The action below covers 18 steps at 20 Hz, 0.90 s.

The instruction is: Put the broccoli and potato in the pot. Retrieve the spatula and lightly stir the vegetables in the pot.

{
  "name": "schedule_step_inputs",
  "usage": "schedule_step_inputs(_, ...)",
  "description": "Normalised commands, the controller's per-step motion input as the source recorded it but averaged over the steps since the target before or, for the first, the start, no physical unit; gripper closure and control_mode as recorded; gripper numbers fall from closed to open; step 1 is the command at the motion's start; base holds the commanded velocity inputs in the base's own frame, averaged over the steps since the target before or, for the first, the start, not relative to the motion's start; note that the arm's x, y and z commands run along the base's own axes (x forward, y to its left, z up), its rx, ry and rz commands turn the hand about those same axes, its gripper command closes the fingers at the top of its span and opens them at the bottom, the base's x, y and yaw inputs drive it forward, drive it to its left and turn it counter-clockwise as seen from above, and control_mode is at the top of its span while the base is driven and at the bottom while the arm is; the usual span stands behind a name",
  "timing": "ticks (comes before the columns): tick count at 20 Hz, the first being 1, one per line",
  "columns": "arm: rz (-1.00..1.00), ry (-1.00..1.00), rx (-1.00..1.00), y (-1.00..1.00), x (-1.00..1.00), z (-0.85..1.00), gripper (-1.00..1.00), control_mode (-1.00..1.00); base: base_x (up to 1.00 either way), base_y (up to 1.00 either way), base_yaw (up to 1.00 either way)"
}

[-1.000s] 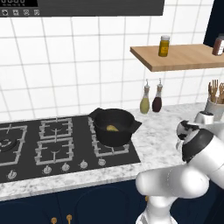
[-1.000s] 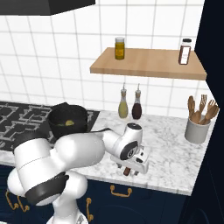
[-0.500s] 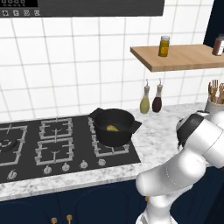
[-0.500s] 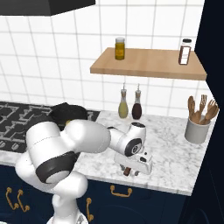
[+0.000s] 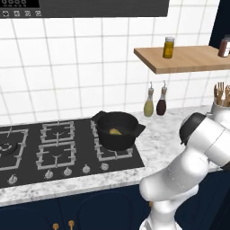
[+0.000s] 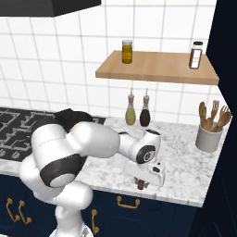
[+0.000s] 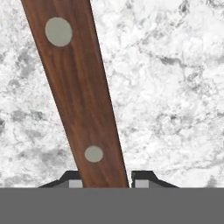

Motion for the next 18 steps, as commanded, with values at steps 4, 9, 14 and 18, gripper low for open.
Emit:
schedule_step_inputs(4, 0.0, -0.03, 0.0, 0.02, -0.46, 0.26, 1.0, -1.0, 0.0, 0.0, 0.0)
schedule_step_inputs(9, 0.0, -0.08, 0.1, 0.33, -0.2, 1.0, 1.0, -1.0, 0.0, 0.0, 0.0)
schedule_step_inputs(14, 0.0, 0.0, 0.25, 0.71, -0.01, 1.0, 1.0, -1.0, 0.0, 0.0, 0.0)
schedule_step_inputs(18, 0.0, 0.1, 0.43, 0.61, 0.0, 1.0, 1.0, -1.0, 0.0, 0.0, 0.0)
